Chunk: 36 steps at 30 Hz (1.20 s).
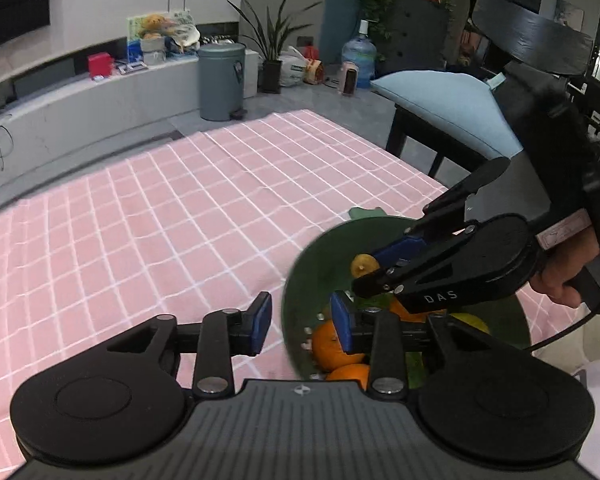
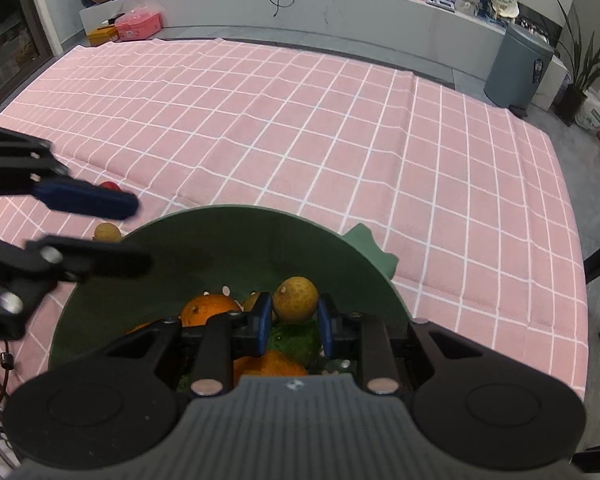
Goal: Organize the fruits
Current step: 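Carry both kiwis over the colander and open both tools to drop them, then grasp the last kiwi with the right tool while the left tool grasps the red tomato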
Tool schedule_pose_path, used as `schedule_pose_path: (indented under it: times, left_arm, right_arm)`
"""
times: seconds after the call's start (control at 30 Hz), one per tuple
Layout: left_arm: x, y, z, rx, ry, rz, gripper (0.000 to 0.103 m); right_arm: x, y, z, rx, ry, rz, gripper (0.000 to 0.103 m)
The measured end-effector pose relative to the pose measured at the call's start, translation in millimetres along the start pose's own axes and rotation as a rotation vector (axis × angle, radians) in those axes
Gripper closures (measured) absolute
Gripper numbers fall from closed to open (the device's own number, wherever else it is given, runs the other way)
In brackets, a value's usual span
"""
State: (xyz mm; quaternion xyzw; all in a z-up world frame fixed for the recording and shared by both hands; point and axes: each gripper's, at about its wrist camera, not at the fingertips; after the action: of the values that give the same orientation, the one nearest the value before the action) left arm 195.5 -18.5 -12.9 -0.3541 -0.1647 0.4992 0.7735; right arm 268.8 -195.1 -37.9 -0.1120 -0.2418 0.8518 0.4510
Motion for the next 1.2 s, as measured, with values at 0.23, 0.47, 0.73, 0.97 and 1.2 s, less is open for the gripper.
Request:
schedule_pose_path:
  times: [0.23,0.47,0.73,0.97,1.2]
  left_arm:
    - [4.5,3.3,7.6,0.004,-0.032,0.005,0.062]
    - [13.8,7.6,17.4,0.0,-0.049,0.03,0.061]
    - [19.4,13.9,38.3,-0.023,-0.084,0.048,0.06]
    - [26.4,20.7,60.2,-0.048,-0.129,0.05,0.06]
    - [40.6,34.0,77.9,-0.064,-0.163,0.056,0.059]
  right_arm:
    - [-0.3,0.5,-9.7,0.024,0.015,-0.024,0.082]
    - [11.9,-1.1,1.7,0.009,0.046,0.017,0.068]
    - [39.4,-5.6,29.9,-0.044,0.098,0.088,0.059]
    - [71.3,-13.2,55.0,-0.117,0.099,0.128,0.05]
    - [102.4,-16.7,66.3,-0.175,0.054,0.167,0.047]
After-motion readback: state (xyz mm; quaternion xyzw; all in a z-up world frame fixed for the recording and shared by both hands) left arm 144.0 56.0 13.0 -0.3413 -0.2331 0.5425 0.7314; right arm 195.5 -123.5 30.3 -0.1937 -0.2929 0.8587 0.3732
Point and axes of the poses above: each gripper's, at about its wrist camera, not at the fingertips, and z roughly against the way its jaws point, x to its left, y to its underside, and after that the axes turned 1 degree about -y, right-handed
